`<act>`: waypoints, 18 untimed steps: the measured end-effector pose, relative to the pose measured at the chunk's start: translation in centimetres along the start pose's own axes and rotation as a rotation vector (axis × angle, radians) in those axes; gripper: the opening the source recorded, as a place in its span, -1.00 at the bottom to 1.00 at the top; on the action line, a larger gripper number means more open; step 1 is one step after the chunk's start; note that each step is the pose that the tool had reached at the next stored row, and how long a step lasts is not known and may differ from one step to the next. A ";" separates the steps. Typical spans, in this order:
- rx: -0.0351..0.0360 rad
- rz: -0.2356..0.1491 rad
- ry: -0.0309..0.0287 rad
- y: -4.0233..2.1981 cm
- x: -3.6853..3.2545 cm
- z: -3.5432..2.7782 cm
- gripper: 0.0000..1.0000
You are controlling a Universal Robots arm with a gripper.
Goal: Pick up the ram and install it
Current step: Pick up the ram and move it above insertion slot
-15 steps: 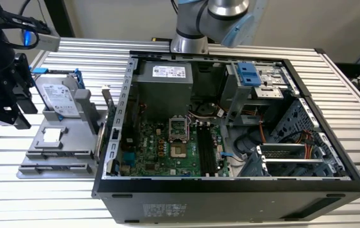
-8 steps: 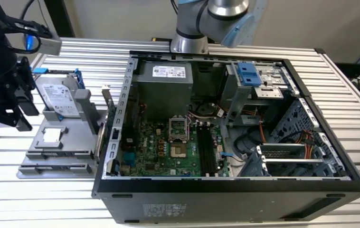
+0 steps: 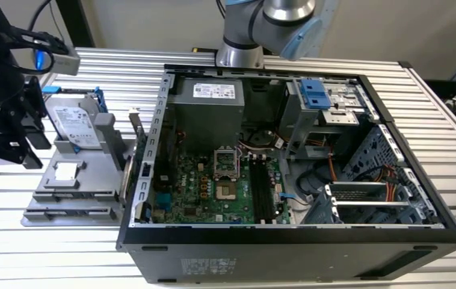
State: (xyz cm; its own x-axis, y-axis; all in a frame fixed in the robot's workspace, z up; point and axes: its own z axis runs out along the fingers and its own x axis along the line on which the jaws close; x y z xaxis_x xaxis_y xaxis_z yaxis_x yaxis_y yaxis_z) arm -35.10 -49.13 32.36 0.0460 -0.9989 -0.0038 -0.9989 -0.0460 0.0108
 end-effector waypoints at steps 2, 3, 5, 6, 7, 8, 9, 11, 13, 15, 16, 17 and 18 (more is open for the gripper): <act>-0.0004 0.000 -0.0001 -0.01 0.05 0.15 1.00; -0.0007 0.000 0.0000 -0.01 0.07 0.24 1.00; -0.0011 0.000 -0.0001 -0.02 0.14 0.42 1.00; -0.0013 0.000 -0.0001 -0.02 0.17 0.53 1.00; -0.0015 0.000 0.0000 -0.02 0.20 0.64 1.00; -0.0016 0.000 0.0000 -0.03 0.24 0.75 1.00; -0.0017 0.000 0.0000 -0.04 0.28 0.86 1.00; -0.0016 0.000 0.0000 -0.06 0.35 1.07 1.00; -0.0016 0.000 0.0000 -0.08 0.43 1.29 1.00; -0.0016 0.000 -0.0001 -0.10 0.48 1.53 1.00; -0.0016 0.000 -0.0001 -0.11 0.52 1.64 1.00; -0.0015 0.000 -0.0001 -0.12 0.54 1.75 1.00; -0.0016 0.000 -0.0001 -0.13 0.57 1.87 1.00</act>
State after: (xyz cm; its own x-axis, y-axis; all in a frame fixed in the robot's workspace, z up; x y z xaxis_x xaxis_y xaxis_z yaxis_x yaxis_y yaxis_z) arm -34.97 -49.68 30.49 0.0461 -0.9989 -0.0039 -0.9989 -0.0461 0.0124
